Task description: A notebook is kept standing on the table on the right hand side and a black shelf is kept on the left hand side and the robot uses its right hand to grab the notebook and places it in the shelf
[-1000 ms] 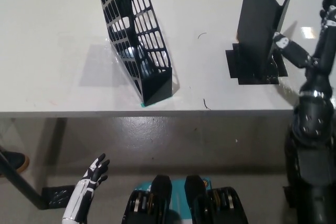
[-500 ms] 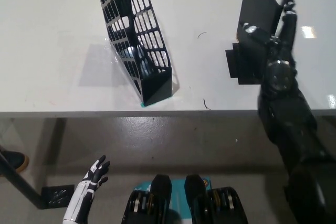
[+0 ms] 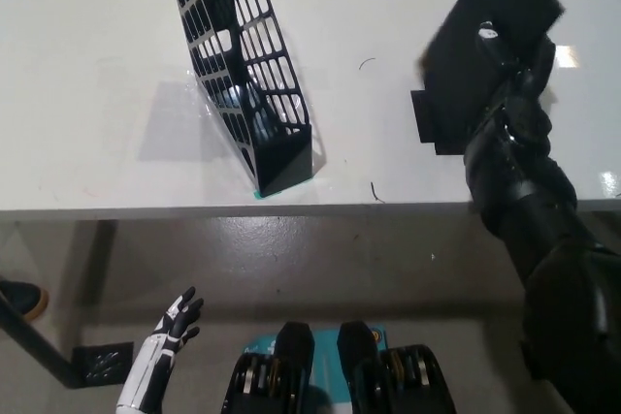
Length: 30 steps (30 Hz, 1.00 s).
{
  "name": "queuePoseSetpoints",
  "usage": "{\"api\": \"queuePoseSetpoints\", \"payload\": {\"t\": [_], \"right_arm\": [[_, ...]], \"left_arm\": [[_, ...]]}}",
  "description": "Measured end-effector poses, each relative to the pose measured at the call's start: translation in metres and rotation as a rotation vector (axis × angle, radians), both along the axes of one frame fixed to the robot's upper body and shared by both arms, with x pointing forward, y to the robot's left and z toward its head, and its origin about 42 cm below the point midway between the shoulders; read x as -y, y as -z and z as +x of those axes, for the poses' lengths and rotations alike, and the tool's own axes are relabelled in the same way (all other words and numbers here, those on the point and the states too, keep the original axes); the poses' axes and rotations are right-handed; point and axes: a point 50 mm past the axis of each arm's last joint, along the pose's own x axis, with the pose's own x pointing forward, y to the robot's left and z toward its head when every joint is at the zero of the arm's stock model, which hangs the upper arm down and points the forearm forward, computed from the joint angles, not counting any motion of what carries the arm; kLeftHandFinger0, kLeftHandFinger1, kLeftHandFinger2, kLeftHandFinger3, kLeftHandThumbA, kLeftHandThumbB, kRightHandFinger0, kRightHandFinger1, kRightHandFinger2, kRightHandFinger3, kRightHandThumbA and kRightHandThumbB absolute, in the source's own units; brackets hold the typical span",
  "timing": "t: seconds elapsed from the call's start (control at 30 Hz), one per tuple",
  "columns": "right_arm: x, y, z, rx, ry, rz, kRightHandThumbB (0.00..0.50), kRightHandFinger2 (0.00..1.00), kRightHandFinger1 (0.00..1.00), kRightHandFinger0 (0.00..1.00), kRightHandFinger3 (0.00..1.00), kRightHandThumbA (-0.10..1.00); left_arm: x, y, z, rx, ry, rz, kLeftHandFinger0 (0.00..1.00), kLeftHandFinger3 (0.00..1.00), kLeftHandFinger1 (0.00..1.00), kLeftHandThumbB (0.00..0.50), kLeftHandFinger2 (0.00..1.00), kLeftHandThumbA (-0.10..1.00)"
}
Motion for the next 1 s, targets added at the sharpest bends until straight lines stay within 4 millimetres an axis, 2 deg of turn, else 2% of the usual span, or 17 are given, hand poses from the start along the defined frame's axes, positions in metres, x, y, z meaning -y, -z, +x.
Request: {"api": "queuePoseSetpoints", "payload": {"t": [0.1,0.13,0.17,0.23,0.33,0.37,0.43,0.47,0.5,0.53,0.57,0.67,0.73,0.83,0.9,0.93,1.0], "right_arm": [[-0.005,-0.002,0.000,0.009,-0.009,-0.033,0.100,0.56,0.12,0.00,0.66,-0.10],[-0.007,-0.002,0.000,0.011,-0.011,-0.047,0.106,0.53,0.08,0.00,0.63,-0.10],[-0.008,-0.003,0.000,0.012,-0.013,-0.073,0.099,0.54,0.08,0.00,0.67,-0.10],[-0.010,-0.006,0.000,0.027,-0.014,-0.106,0.110,0.52,0.06,0.00,0.62,-0.10],[-0.012,-0.015,0.001,0.076,-0.008,-0.133,0.108,0.53,0.07,0.00,0.61,-0.10],[-0.012,-0.019,0.001,0.092,-0.005,-0.143,0.101,0.57,0.09,0.00,0.64,-0.10],[-0.013,-0.031,0.002,0.143,0.002,-0.166,0.063,0.58,0.10,0.00,0.66,-0.10],[-0.012,-0.037,0.002,0.173,0.005,-0.172,0.069,0.61,0.14,0.00,0.71,-0.10],[-0.013,-0.043,0.002,0.207,0.007,-0.178,0.069,0.61,0.14,0.00,0.72,-0.10],[-0.013,-0.047,0.001,0.228,0.008,-0.182,0.081,0.53,0.10,0.00,0.69,-0.10],[-0.014,-0.053,-0.001,0.265,0.010,-0.189,0.085,0.49,0.08,0.00,0.65,-0.10],[-0.015,-0.059,-0.008,0.328,0.014,-0.201,0.075,0.40,0.00,0.00,0.59,-0.10],[-0.016,-0.059,-0.014,0.352,0.014,-0.209,0.078,0.37,0.00,0.00,0.56,-0.10],[-0.020,-0.058,-0.025,0.385,0.006,-0.230,0.101,0.48,0.06,0.00,0.67,-0.10],[-0.024,-0.060,-0.032,0.410,0.000,-0.248,0.094,0.62,0.16,0.00,0.78,-0.10],[-0.025,-0.061,-0.035,0.419,-0.003,-0.256,0.091,0.67,0.21,0.00,0.80,-0.10],[-0.028,-0.064,-0.042,0.445,-0.010,-0.280,0.090,0.70,0.26,0.00,0.81,-0.10]], "left_arm": [[0.000,0.000,0.000,0.000,-0.001,0.000,1.00,1.00,1.00,0.182,1.00,1.00],[0.000,0.000,0.000,0.000,-0.001,0.000,1.00,1.00,1.00,0.179,1.00,1.00],[0.000,0.000,0.000,0.001,-0.001,0.000,1.00,1.00,1.00,0.175,1.00,1.00],[-0.001,0.000,0.000,0.000,-0.003,0.000,1.00,1.00,1.00,0.190,1.00,1.00],[-0.001,0.000,0.000,0.000,-0.004,0.000,1.00,1.00,1.00,0.193,1.00,1.00],[-0.001,0.000,0.000,0.001,-0.004,0.000,1.00,1.00,1.00,0.196,1.00,1.00],[-0.001,0.000,0.000,0.001,-0.003,0.000,1.00,1.00,1.00,0.184,1.00,1.00],[-0.001,0.000,0.000,0.001,-0.003,0.001,1.00,1.00,1.00,0.183,1.00,1.00],[-0.001,0.000,0.000,0.001,-0.004,0.001,1.00,1.00,1.00,0.183,1.00,1.00],[-0.001,0.000,0.000,0.001,-0.004,0.001,1.00,1.00,1.00,0.191,1.00,1.00],[-0.001,0.000,0.001,-0.001,-0.004,0.001,1.00,1.00,1.00,0.192,1.00,1.00],[-0.001,0.001,0.000,-0.003,-0.004,0.001,1.00,1.00,1.00,0.194,1.00,1.00],[-0.001,0.001,0.000,-0.004,-0.004,0.000,1.00,1.00,1.00,0.192,1.00,1.00],[-0.001,0.001,0.000,-0.006,-0.005,0.000,1.00,1.00,1.00,0.196,1.00,1.00],[-0.001,0.001,0.000,-0.007,-0.005,0.001,1.00,1.00,1.00,0.206,1.00,1.00],[-0.001,0.001,0.000,-0.007,-0.005,0.001,1.00,1.00,1.00,0.207,1.00,1.00],[-0.001,0.002,0.000,-0.009,-0.005,0.001,1.00,1.00,1.00,0.201,1.00,1.00]]}}
